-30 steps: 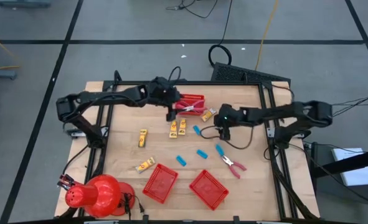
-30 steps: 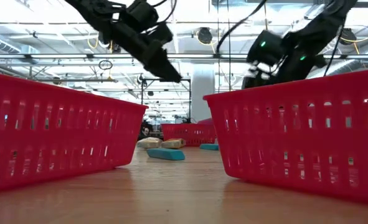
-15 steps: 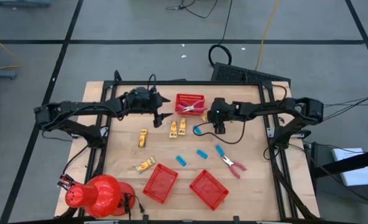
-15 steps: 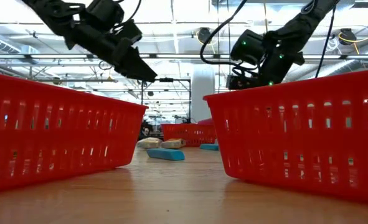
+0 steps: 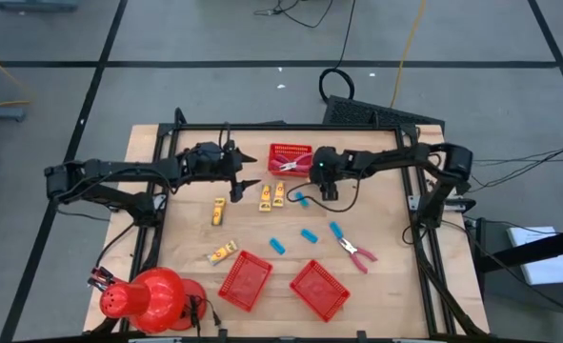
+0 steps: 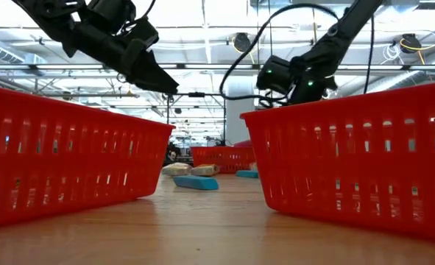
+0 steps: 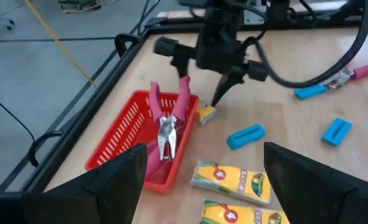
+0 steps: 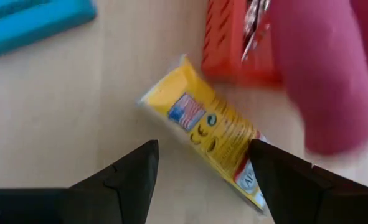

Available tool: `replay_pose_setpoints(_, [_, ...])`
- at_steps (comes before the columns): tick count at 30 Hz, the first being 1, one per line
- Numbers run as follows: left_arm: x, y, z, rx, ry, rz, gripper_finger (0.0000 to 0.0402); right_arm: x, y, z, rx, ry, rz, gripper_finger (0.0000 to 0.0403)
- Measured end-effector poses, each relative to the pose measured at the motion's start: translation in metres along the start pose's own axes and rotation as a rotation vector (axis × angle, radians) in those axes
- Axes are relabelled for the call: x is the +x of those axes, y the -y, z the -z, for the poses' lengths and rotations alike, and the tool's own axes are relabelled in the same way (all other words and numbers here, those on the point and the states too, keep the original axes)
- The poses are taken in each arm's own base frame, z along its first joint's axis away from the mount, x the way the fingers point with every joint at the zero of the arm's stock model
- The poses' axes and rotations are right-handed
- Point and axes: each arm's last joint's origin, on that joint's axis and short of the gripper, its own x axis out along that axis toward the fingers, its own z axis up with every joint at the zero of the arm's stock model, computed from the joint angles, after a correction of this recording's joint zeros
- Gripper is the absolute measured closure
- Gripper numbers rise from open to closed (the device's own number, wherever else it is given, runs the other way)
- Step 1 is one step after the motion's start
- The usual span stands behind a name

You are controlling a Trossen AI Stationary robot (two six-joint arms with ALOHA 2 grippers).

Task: Pick & Place School Supplies
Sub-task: Put the yellow crayon pack into the bottom right red basket

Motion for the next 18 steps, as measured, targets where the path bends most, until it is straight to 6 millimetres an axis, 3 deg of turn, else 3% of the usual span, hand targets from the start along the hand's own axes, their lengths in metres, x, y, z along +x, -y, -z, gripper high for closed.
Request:
replay_pose_setpoints(6, [0.000,0.001,0.001,0.001,-0.011,0.002,0.0078,0.006,0.001,-0.003,-0.014,0.004,-0.004,0.0160])
replay_pose_setpoints(9, [0.000,0.001,0.002,-0.003,-0.022,0.004,0.0078,0.006,-0.001,-0.003,-0.007,-0.007,-0.005,0.0188])
replay_pose_setpoints(12, [0.000,0.002,0.002,-0.003,-0.023,0.006,0.0078,0.006,-0.005,-0.004,0.007,-0.019,0.002,0.0246])
replay_pose_setpoints(16, [0.000,0.003,0.002,-0.001,-0.021,0.009,0.0078,0.004,-0.015,-0.004,0.004,-0.056,-0.012,0.0354])
replay_pose_setpoints(18, [0.000,0.003,0.001,0.000,-0.020,0.011,0.0078,0.004,-0.021,-0.005,0.008,-0.073,-0.030,0.0385])
